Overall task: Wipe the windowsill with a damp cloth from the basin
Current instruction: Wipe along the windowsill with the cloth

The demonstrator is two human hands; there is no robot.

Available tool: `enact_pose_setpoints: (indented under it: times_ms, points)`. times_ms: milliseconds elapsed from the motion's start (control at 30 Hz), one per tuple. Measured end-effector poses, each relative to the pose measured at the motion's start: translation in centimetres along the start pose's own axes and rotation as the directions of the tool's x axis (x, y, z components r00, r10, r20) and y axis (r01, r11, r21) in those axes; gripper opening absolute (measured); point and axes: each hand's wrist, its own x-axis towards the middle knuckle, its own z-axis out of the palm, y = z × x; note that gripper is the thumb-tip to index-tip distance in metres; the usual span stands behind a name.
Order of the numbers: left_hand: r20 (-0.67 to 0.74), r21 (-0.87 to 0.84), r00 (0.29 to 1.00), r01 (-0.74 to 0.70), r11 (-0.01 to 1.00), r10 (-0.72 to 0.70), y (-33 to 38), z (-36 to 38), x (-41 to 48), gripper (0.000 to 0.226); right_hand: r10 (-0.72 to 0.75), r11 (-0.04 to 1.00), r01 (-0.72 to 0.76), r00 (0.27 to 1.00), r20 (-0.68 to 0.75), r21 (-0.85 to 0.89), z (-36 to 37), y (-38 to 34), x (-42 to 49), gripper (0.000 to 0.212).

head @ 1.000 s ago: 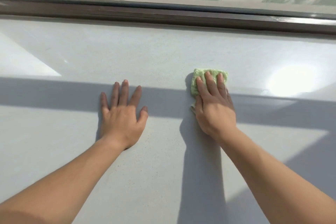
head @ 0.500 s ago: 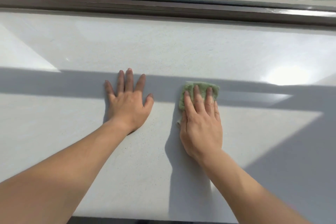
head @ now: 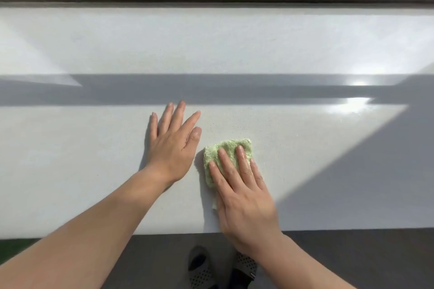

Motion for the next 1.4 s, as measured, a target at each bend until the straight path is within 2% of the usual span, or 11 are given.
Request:
enact_pose_setpoints:
  times_ms: [100,300,467,533,700,767,933,1133,1200,1333,1400]
  points:
    - [0.021,0.071,1.000,-0.021,0.997,0.019,-0.1,0.2,-0.1,0.067,-0.123,0.992,0.124,0.992,-0.037,0.021,-0.4,2.2,-1.8,0.056]
    - [0.012,0.255,1.000,-0.020,0.967,0.017,0.3,0.8,-0.5,0.067,0.326,0.945,-0.321,0.935,-0.138,0.061,-0.6,3.2,-1.2,0.060]
    - [0.043,0.245,0.999,-0.009,0.969,-0.001,0.9,0.5,-0.3,0.069,-0.023,1.000,0.023,0.998,0.060,-0.003,0.1,0.2,-5.3,0.056]
    - [0.050,0.225,0.998,0.014,0.974,-0.026,1.1,0.4,-0.4,0.068,-0.041,0.998,0.043,0.997,0.066,-0.037,-0.6,3.7,-6.0,0.056]
    - [-0.001,0.127,0.996,0.089,0.988,-0.090,3.6,0.5,-0.3,0.062,0.442,0.897,-0.441,0.897,-0.030,0.013,-2.7,9.6,-5.5,0.058]
    - [-0.013,0.079,0.998,0.065,0.995,-0.065,5.3,0.9,-0.3,0.060,0.371,0.927,-0.373,0.928,-0.039,-0.043,-2.1,7.8,-5.9,0.058]
    - [0.013,0.030,1.000,0.011,0.999,-0.012,10.0,2.5,1.2,0.062,-0.045,0.996,0.049,0.997,0.058,-0.075,-2.9,10.5,-7.6,0.056]
    - [-0.011,0.170,0.998,0.062,0.984,-0.061,10.7,3.8,1.4,0.062,0.419,0.907,-0.422,0.902,-0.099,-0.002,-3.8,15.3,-0.8,0.065]
    - [-0.032,0.126,0.998,0.061,0.990,-0.058,10.6,3.8,1.5,0.060,0.350,0.935,-0.354,0.927,-0.132,-0.003,-3.0,13.2,0.3,0.066]
    - [-0.049,0.116,0.996,0.081,0.990,-0.076,10.8,3.8,1.4,0.059,-0.050,0.998,0.047,0.996,-0.079,-0.042,-2.8,14.1,-0.2,0.054]
    - [-0.042,0.159,0.996,0.088,0.983,-0.082,10.8,3.8,1.3,0.059,-0.033,0.998,0.030,0.998,-0.058,-0.058,-3.9,17.9,1.3,0.054]
